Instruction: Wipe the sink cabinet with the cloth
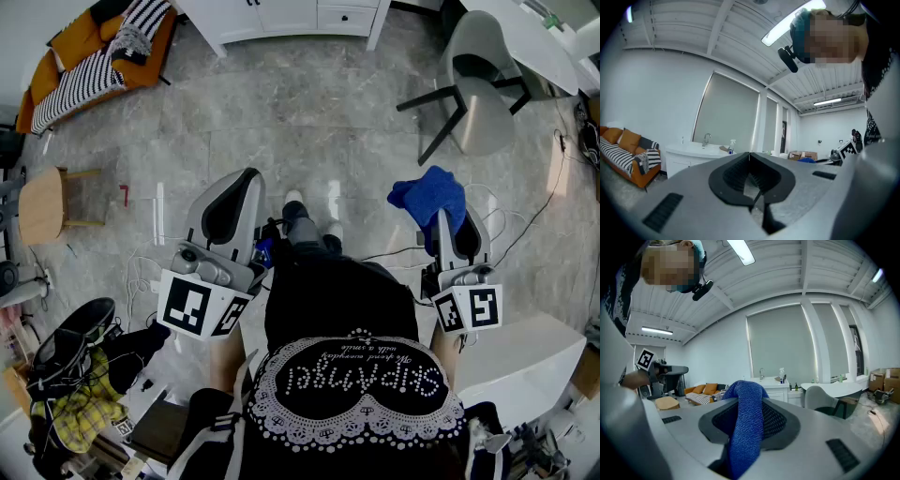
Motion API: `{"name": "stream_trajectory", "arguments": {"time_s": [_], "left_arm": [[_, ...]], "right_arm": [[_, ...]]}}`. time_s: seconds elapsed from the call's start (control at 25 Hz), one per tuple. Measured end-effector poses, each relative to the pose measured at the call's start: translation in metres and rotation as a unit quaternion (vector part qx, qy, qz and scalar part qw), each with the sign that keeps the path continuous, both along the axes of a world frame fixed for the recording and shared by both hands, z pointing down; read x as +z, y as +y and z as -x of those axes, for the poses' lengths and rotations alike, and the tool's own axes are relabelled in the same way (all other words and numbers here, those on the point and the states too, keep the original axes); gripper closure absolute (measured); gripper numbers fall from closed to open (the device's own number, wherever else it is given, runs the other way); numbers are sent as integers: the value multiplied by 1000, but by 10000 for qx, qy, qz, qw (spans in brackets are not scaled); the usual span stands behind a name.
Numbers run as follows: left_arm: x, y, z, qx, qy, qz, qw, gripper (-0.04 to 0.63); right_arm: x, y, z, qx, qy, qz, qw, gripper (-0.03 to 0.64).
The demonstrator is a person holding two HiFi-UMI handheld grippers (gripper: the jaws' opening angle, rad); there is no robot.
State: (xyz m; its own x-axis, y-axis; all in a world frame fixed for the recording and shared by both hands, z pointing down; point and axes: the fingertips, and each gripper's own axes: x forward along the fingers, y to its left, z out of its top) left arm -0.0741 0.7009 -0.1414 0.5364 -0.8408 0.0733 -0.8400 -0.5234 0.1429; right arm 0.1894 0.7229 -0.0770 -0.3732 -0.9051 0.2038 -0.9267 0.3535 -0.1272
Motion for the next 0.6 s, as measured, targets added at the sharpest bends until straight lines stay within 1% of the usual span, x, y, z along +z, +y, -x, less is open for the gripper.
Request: {"name": "stream_trajectory", "arguments": {"time_s": [0.48,0.6], "left_arm": [[1,6,6,-74,64,0,10000,591],[2,4,10,-80,110,35,9999,591]], "right_arm": [[-1,4,8,-168,61,-9,9998,505],[0,4,11,-154,-63,60,9998,505]]}}
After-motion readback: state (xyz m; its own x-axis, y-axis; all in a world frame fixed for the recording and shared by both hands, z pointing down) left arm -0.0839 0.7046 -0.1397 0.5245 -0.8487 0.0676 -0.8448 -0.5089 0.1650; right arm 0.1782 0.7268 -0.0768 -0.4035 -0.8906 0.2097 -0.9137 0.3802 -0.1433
